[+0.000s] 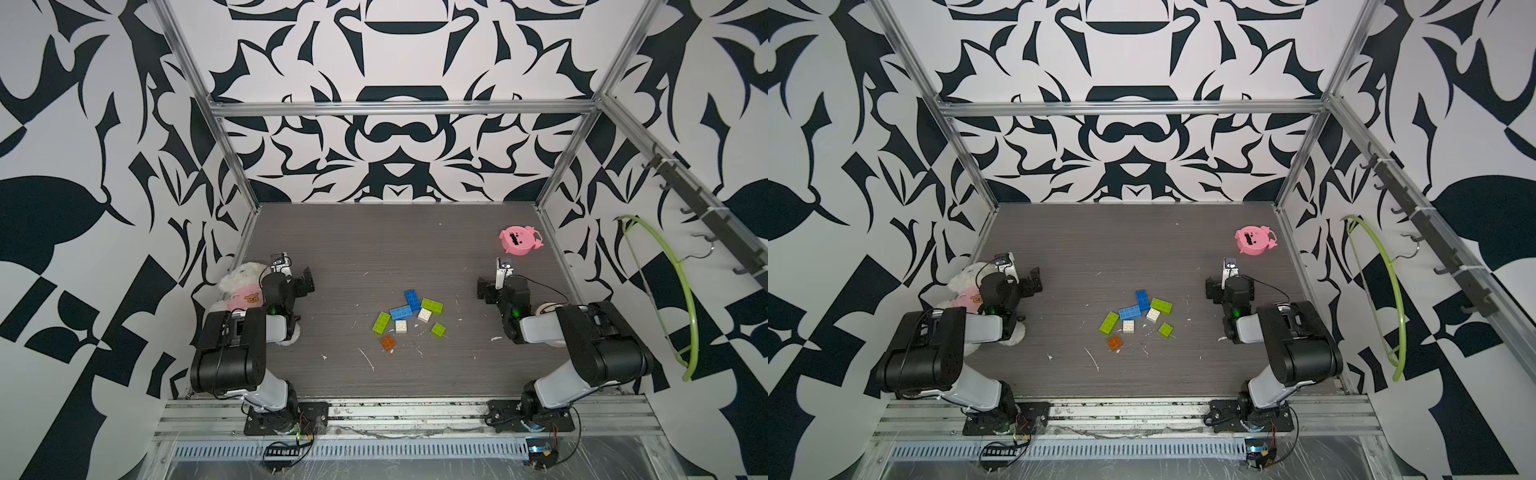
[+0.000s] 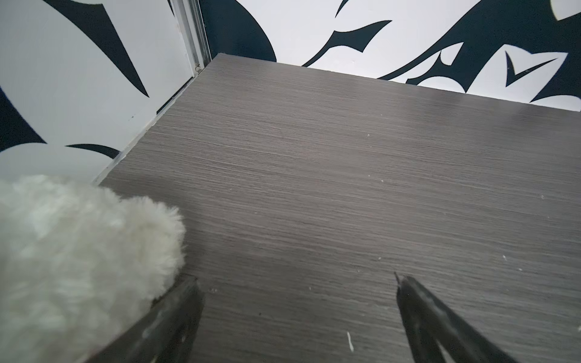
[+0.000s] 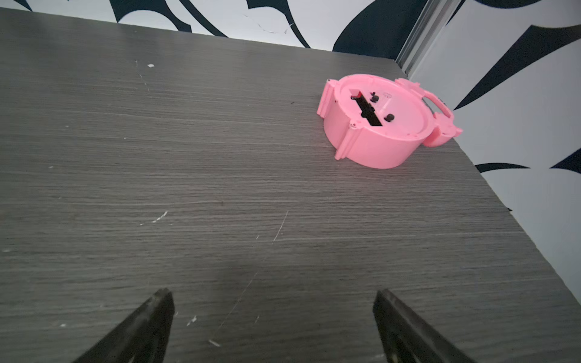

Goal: Assemble a heart with lego
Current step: Move the lego brick at the center of the board.

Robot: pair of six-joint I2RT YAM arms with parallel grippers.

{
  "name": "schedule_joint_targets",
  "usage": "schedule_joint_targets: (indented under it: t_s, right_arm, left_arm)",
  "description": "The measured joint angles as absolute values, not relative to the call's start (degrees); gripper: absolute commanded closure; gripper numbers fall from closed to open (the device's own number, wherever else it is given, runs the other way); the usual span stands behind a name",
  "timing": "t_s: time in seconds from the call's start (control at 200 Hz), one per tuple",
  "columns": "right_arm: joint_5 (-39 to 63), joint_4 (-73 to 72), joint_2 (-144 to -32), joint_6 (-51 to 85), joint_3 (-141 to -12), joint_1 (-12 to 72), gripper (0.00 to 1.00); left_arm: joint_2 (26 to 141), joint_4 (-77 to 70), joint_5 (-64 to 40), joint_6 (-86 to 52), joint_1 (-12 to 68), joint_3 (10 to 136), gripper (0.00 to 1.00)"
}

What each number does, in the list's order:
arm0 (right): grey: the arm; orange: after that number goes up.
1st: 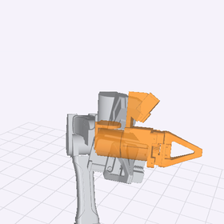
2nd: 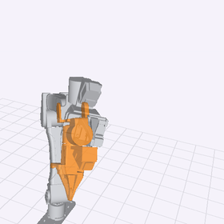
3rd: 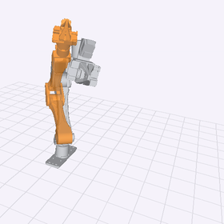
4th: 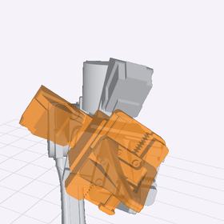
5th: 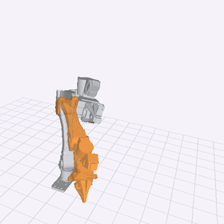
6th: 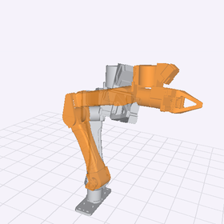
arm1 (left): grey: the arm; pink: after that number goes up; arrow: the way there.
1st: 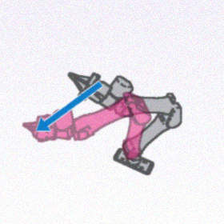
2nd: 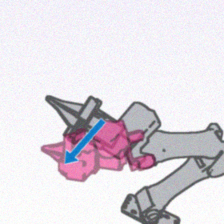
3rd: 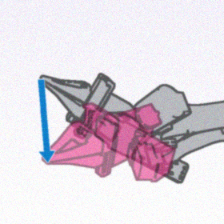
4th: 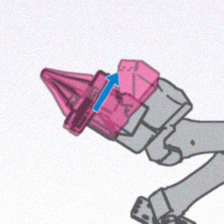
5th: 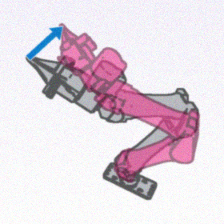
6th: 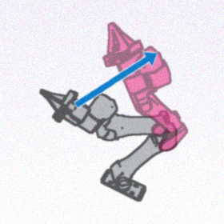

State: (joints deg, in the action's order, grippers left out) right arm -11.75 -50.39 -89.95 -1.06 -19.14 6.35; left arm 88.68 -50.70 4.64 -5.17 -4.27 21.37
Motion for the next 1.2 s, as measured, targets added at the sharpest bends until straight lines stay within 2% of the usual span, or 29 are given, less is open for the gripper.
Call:
schedule_joint_targets:
  t_s: [0.98,1.085,1.2]
  right_arm:
    - [-11.79,-50.37,-89.86,-1.04,-19.14,6.35,0.0]
    - [-12.51,-46.37,-85.21,-0.82,-19.14,6.35,0.0]
    - [-13.08,-35.7,-73.6,1.52,-21.52,6.35,0.0]
  left_arm:
    - [88.68,-50.7,4.89,-5.43,-4.27,21.37,0.01]
    - [87.46,-49.43,5.91,-6.13,-4.27,21.39,0.01]
    - [79.44,-37.71,8.29,-8.56,-4.27,23.77,0.01]
